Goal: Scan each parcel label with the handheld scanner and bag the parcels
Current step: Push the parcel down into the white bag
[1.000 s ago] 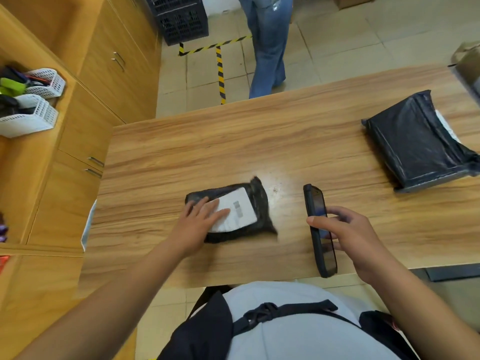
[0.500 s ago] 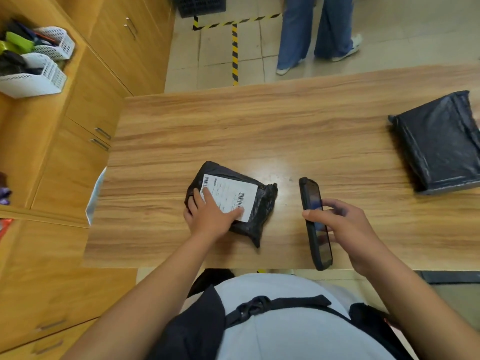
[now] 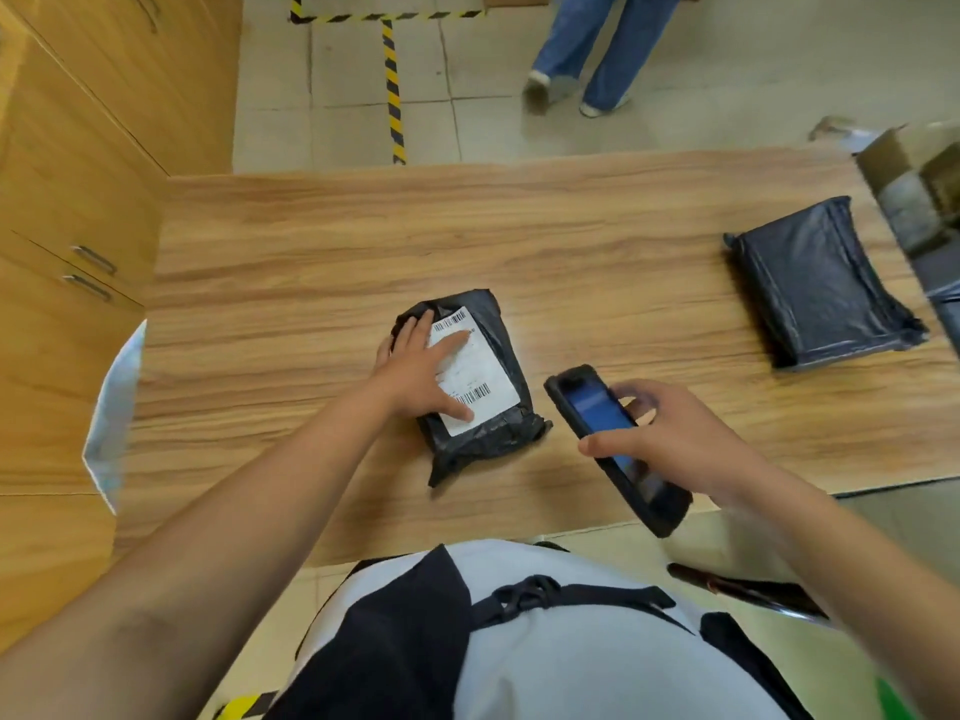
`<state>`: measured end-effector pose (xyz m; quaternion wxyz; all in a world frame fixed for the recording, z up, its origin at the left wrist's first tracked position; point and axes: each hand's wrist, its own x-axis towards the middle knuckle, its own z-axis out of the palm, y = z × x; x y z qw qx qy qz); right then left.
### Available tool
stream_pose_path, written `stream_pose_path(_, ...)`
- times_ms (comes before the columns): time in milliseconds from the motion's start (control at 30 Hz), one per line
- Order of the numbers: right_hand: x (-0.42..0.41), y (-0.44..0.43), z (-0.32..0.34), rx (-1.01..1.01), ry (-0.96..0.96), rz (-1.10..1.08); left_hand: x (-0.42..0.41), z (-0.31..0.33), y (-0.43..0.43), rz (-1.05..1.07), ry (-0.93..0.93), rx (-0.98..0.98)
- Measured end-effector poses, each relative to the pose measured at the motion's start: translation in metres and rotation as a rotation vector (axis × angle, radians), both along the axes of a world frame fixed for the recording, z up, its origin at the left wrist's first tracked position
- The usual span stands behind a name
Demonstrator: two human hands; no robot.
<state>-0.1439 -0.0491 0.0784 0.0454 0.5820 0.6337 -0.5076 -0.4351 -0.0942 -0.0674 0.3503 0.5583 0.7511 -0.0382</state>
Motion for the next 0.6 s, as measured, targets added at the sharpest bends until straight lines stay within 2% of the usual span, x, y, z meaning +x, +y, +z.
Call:
stream_pose_path(133,-0.025,0.002,0.014,0.085,-0.201,0.231,0.008,-0.006,-0.003,-0.024,0.055,0.115)
stream_pose_path(267,-0.05,0.0,0.018,0.205,-0.464,0.453,0.018,-0.014,-0.028,0.158,-0.015,0.307)
stream_pose_path(433,-0.075,-0.005,0.018,0.223,-0.614,0.59,0.026,-0.022,-0.053,0.212,-0.081,0.303)
stream_pose_path(600,-0.086,-0.009,0.016,0.236,-0.697,0.607,0.021,-0.027,-0.052,0.2,-0.135,0.288)
